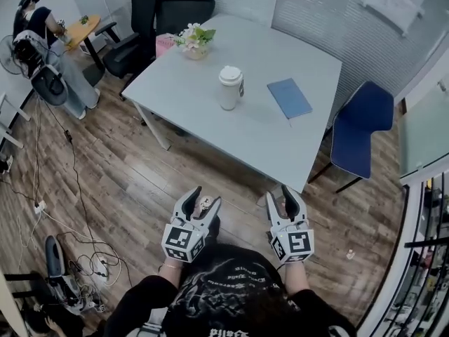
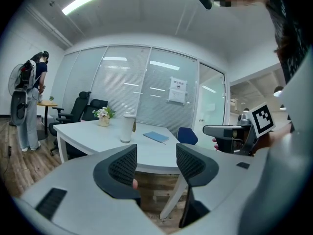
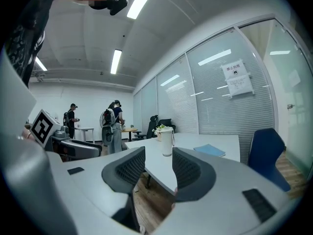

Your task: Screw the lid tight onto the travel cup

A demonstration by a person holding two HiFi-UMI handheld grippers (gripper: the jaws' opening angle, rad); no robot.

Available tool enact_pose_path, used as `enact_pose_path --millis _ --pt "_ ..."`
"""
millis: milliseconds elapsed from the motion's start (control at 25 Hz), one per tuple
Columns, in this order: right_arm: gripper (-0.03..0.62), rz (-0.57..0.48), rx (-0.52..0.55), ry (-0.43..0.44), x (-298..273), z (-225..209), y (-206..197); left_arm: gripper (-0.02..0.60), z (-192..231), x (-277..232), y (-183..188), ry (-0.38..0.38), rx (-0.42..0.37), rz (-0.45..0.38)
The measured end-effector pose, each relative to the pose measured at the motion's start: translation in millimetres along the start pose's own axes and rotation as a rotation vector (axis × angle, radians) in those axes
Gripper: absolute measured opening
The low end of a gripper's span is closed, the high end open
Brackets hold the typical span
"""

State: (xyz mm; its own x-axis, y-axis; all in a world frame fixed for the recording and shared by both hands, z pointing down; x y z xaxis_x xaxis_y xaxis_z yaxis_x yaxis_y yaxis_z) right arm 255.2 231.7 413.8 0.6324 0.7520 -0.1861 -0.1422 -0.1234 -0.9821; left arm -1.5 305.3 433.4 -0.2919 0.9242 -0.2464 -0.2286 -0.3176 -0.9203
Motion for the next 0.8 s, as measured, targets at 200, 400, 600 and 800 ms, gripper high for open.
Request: enact_pose_path --millis 200,400,600,800 --pt "0.191 -0.014 -0.008 -0.023 6.5 -6.9 -0.5 0.272 4.2 -13.8 -1.4 -0.044 0.002 0.004" --pt "0.211 -0.02 0.004 -0.028 9.6 -14.3 -1.5 0.272 4.1 -27.6 -0.6 -0.075 -0.021 0.009" --pt "0.248 -0.002 -0.002 -0.028 -3.9 -15.7 2.6 0.272 14.3 -51.4 12.4 -0.14 -0.076 0.019" --pt "0.263 0.037 -0.047 0.024 -135.5 -43.9 25.2 0.276 98.5 -148.4 64.6 -0.163 -0.096 0.052"
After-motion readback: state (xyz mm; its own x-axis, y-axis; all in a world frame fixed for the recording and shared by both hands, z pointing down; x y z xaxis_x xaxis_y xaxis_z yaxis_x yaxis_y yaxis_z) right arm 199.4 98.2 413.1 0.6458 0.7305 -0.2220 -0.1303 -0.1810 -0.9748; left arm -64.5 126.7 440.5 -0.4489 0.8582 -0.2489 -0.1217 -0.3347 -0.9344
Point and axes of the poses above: the fingertips, and each gripper's own axes: x backward along the fingers, z to its left, y out of its top, the point moved 10 cm from there along x, backward along the fingers, and after that the axes turned 6 degrees about x, right-handed, at the moved point
